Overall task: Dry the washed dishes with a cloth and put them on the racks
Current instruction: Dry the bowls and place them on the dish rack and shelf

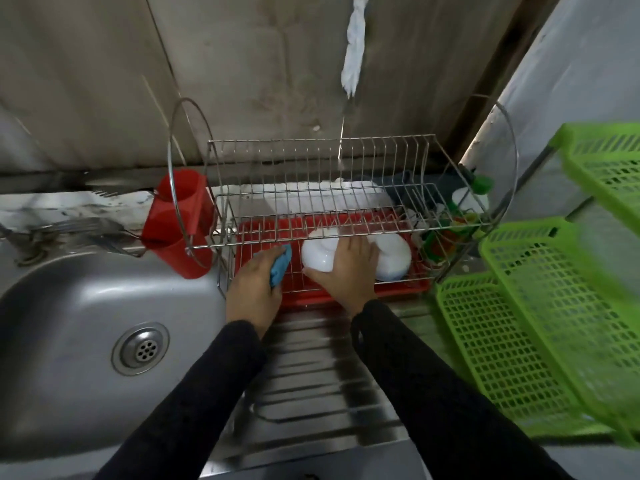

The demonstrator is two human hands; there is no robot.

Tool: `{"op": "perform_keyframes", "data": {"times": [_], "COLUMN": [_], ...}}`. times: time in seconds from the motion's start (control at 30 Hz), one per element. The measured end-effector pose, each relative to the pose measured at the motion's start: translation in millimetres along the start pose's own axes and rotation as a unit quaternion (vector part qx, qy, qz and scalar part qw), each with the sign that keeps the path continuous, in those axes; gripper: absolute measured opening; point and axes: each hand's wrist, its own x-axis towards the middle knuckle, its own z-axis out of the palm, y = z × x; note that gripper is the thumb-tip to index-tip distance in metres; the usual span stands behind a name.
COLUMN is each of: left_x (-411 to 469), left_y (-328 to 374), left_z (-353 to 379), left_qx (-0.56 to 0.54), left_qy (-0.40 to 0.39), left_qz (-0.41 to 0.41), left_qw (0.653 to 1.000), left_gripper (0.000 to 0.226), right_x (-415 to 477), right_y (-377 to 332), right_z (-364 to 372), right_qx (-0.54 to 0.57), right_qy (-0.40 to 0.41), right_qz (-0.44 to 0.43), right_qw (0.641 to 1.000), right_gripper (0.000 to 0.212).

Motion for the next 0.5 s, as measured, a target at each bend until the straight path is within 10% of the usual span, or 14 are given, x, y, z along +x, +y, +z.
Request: {"op": "perform_keyframes", "data": {"times": [0.5], "left_x": [-6], "left_y": [12], "left_z": [3], "left_qx": [0.031], "left_qy": [-0.003], "left_qz": [0.024], "left_qw": [0.999], "left_gripper": [0.062], "right_x": [-31], "right_y": [7], "right_z": [3], "right_qx": [0.019], "right_qy": [-0.014], "right_qz": [-0.008], "right_qw": [1.0], "right_gripper": [0.086]}}
